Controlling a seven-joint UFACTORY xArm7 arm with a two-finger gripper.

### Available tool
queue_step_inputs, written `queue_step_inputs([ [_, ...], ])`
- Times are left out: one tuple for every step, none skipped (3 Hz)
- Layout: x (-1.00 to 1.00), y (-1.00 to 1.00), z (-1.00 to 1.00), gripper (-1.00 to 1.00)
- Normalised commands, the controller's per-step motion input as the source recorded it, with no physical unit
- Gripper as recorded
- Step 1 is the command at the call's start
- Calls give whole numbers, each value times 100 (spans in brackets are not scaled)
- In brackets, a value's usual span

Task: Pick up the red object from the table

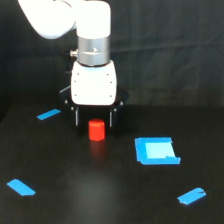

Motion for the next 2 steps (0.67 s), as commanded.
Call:
queue_step_inputs([
  [-11, 5, -19, -74],
  [-10, 9, -12, -83],
])
